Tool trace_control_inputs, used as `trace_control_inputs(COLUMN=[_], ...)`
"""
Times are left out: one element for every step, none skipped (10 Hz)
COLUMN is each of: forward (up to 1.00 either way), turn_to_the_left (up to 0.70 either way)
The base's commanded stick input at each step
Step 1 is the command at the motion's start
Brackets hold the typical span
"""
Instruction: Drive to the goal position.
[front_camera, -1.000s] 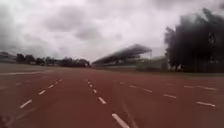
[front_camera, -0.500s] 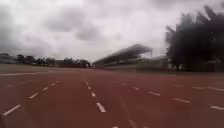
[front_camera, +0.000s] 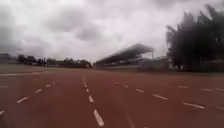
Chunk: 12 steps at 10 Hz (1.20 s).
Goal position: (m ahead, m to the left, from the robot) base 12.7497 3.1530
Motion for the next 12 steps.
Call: trace_control_inputs(forward=[0.70, 0.70, 0.70, 0.70, 0.70, 0.70, 0.70, 0.70, 0.70, 0.70, 0.70, 0.70], turn_to_the_left=[0.00, 0.00, 0.00, 0.00, 0.00, 0.00, 0.00, 0.00, 0.00, 0.00, 0.00, 0.00])
